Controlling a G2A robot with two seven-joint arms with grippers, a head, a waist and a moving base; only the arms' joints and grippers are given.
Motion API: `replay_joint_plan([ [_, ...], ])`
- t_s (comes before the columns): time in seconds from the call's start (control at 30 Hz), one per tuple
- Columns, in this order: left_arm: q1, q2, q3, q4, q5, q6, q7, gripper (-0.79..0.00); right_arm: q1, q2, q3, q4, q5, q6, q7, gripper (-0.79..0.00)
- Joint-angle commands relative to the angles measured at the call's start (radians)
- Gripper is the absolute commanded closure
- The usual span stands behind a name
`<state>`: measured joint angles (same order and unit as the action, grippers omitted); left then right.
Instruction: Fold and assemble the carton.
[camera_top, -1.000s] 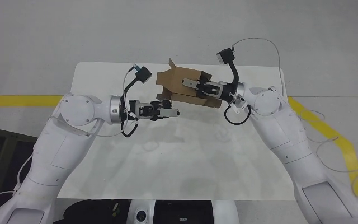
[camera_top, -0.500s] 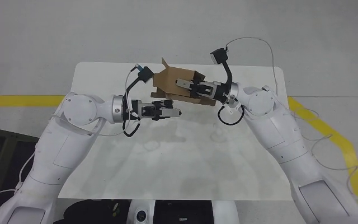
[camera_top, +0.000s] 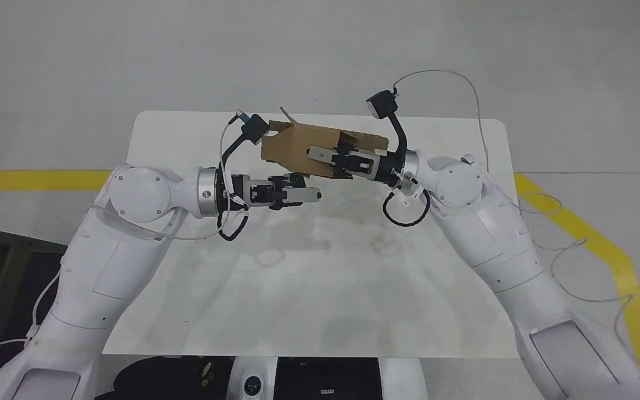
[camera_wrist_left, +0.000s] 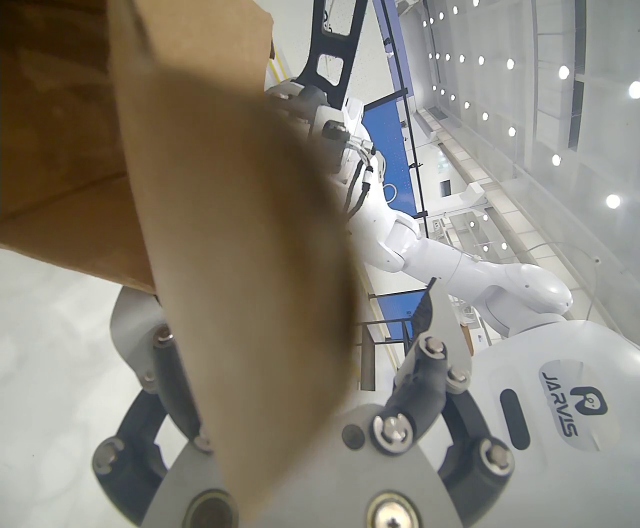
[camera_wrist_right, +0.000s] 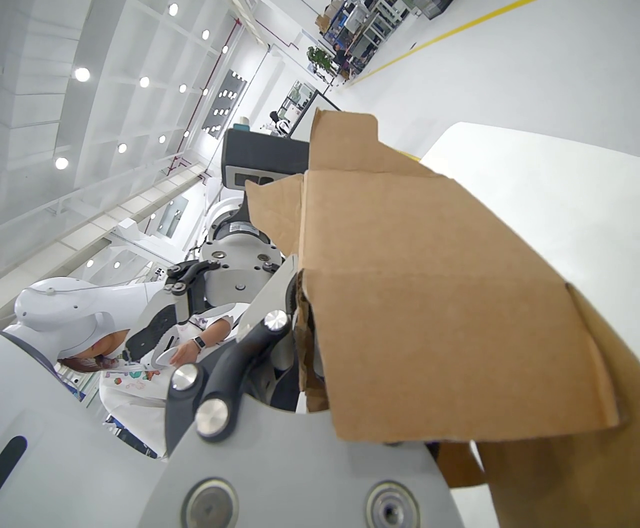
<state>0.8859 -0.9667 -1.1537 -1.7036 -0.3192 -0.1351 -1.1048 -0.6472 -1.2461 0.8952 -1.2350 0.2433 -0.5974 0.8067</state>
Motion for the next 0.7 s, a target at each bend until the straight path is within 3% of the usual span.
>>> replay_joint_plan([
  [0.0, 0.002, 0.0, -0.003, -0.002, -0.001, 0.001, -0.001, -0.785, -0.003, 0.0, 0.003, -0.001, -0.004, 0.001, 0.001, 0.0],
  [0.43, 0.012, 0.003, -0.016, -0.015, 0.01, -0.001, -0.002, -0.785, -0.053, 0.021, 0.097, -0.025, -0.025, 0.01, -0.01, 0.0],
  [0.67, 0.023, 0.011, -0.065, 0.026, 0.043, -0.012, 0.029, -0.785, -0.111, 0.058, 0.198, -0.065, -0.019, 0.049, 0.101, 0.0],
])
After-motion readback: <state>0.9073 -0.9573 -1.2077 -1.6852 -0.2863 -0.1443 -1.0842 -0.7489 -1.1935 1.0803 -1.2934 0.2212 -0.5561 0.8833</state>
